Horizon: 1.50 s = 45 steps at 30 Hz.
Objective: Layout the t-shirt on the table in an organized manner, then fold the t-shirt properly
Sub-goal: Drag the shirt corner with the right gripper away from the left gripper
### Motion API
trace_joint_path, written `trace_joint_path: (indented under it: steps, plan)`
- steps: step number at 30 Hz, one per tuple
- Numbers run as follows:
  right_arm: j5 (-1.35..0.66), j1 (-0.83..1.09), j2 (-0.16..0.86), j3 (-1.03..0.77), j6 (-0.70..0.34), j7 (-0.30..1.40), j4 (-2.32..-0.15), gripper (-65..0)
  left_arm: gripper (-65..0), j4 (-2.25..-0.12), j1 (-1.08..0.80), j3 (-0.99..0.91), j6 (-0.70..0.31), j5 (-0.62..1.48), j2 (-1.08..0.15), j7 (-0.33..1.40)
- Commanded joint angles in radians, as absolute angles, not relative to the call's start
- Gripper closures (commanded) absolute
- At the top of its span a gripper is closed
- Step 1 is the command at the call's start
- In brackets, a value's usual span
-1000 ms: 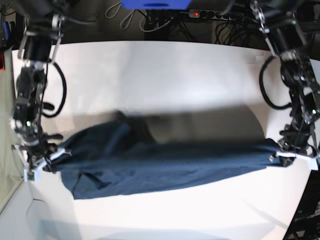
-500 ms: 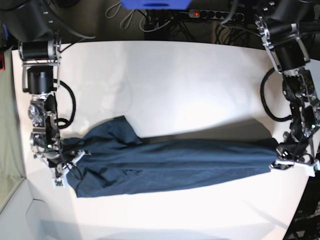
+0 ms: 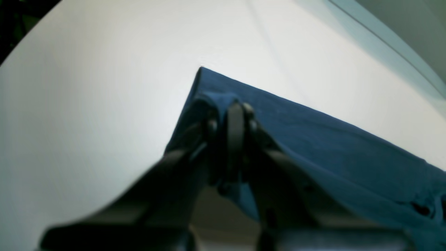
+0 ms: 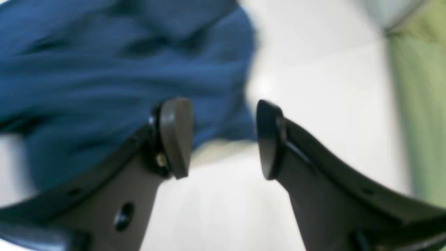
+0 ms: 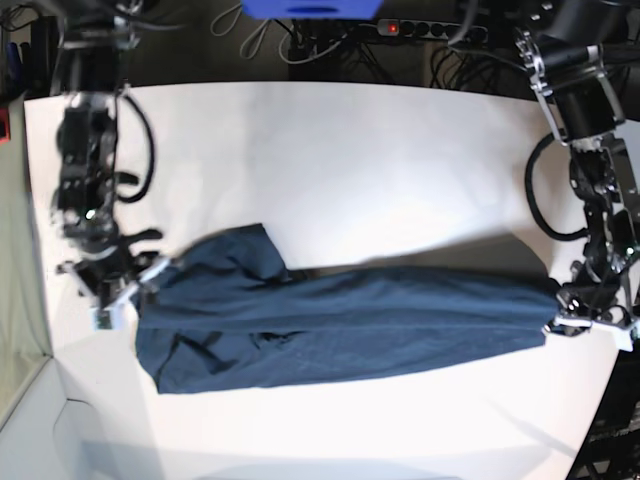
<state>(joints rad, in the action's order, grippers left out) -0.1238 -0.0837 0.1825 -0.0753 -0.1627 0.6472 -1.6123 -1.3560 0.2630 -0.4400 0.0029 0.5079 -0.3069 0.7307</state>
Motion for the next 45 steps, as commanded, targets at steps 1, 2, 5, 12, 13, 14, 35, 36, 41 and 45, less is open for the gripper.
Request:
trace_joint_path:
  steps: [1, 2, 5, 12, 13, 14, 35, 36, 41, 45]
  plan:
    - [-0.122, -0.067, 0.165, -0.079, -0.165, 0.647, -1.658, -30.6, 0.0, -1.377, 0.282, -0.446, 0.002, 0.51, -0.325, 0.708]
    - [-0.122, -0.045, 0.147, -0.077, -0.165, 0.656, -1.684, -30.6, 0.0, -1.376, 0.277, -0.446, 0.002, 0.51, -0.325, 0.707]
    - [-0.12, 0.013, 0.097, -0.042, -0.165, 0.668, -1.719, -30.6, 0.0, -1.374, 0.275, -0.446, 0.002, 0.51, -0.325, 0.708]
    - [-0.119, 0.031, 0.065, 0.137, -0.165, 0.665, -1.669, -30.3, 0.0, -1.377, 0.265, -0.446, 0.002, 0.51, -0.323, 0.708]
    - [-0.119, 0.019, 0.064, 0.151, -0.165, 0.662, -1.646, -30.2, 0.0, -1.377, 0.265, -0.446, 0.002, 0.513, -0.323, 0.708]
    - [-0.119, -0.004, 0.064, 0.163, -0.165, 0.656, -1.621, -30.2, 0.0, -1.377, 0.262, -0.446, 0.002, 0.515, -0.323, 0.708]
    - [-0.12, -0.036, 0.073, 0.177, -0.163, 0.628, -1.334, 0.0, 0.0, -1.523, 0.119, -0.453, 0.002, 0.519, -0.32, 0.708]
    - [-0.12, -0.018, 0.082, 0.171, -0.163, 0.628, -1.343, 0.0, 0.0, -1.543, 0.104, -0.453, 0.002, 0.519, -0.32, 0.708]
    - [-0.122, 0.165, 0.116, 0.097, -0.165, 0.63, -1.601, 0.0, 0.0, -1.67, -0.01, -0.453, 0.002, 0.521, -0.32, 0.702]
    - [-0.119, 0.298, 0.122, 0.062, -0.165, 0.631, -1.807, 0.0, 0.0, -1.77, -0.085, -0.456, 0.002, 0.521, -0.3, 0.702]
